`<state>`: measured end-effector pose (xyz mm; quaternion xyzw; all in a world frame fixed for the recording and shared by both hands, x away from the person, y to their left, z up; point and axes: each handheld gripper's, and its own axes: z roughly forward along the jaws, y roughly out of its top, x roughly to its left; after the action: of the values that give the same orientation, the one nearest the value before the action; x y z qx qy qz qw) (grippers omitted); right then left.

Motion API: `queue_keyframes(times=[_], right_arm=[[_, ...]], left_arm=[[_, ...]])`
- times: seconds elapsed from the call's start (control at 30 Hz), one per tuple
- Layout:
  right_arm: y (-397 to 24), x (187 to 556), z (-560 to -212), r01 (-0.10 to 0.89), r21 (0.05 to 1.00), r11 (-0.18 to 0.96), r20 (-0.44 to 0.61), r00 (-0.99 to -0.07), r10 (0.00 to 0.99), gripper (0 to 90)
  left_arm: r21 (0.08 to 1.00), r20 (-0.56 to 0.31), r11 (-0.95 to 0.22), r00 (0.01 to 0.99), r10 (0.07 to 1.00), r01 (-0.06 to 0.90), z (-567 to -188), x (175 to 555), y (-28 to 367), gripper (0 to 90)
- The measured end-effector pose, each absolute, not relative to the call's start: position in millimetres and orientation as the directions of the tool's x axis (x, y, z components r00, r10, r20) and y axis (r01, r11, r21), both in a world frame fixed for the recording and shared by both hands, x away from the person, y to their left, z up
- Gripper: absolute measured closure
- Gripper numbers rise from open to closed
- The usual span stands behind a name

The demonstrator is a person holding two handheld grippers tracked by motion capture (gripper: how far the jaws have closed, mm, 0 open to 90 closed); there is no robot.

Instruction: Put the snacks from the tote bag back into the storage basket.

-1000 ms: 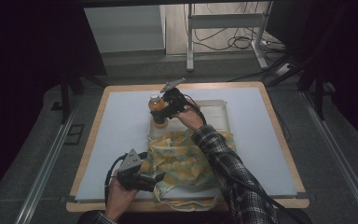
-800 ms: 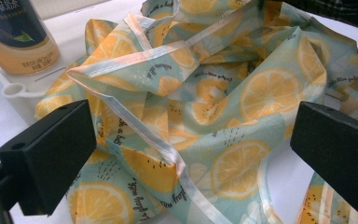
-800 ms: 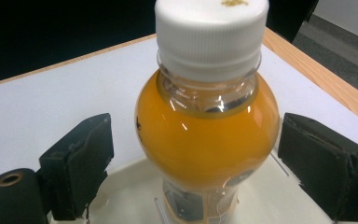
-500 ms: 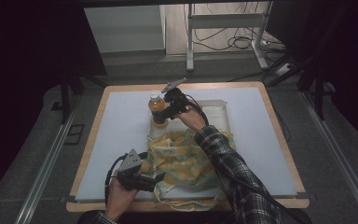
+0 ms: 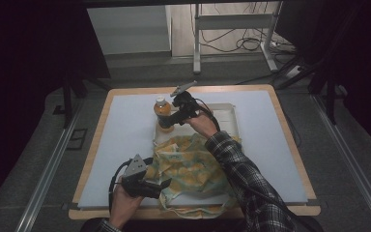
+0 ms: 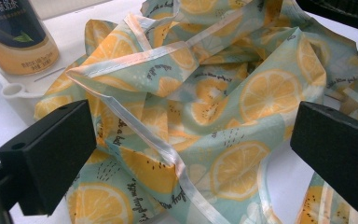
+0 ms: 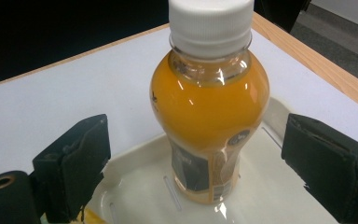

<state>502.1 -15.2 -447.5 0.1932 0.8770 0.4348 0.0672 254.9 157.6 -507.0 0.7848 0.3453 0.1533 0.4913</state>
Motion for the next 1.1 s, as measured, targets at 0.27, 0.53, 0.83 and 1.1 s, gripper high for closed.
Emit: queue_keyframes(times=[0.27, 0.53, 0.83, 1.1], right_arm=[[-24, 497, -447, 0.289, 0.789, 0.542, 0.055, -0.912, 0.406, 6.7], [-31, 493, -450, 0.295, 0.787, 0.542, 0.057, -0.909, 0.412, 6.1], [-36, 485, -450, 0.299, 0.780, 0.549, 0.058, -0.909, 0.412, 4.7], [-42, 475, -448, 0.294, 0.783, 0.549, 0.057, -0.912, 0.407, 4.5]], left_arm=[[0.876, -0.097, -0.281, 0.715, 0.692, 0.391, -507, 255, 157, 0.2], [0.875, -0.094, -0.286, 0.717, 0.691, 0.390, -507, 255, 155, 0.2], [0.875, -0.096, -0.286, 0.719, 0.689, 0.391, -508, 256, 155, 0.2], [0.876, -0.094, -0.285, 0.716, 0.692, 0.390, -508, 255, 154, 0.2]])
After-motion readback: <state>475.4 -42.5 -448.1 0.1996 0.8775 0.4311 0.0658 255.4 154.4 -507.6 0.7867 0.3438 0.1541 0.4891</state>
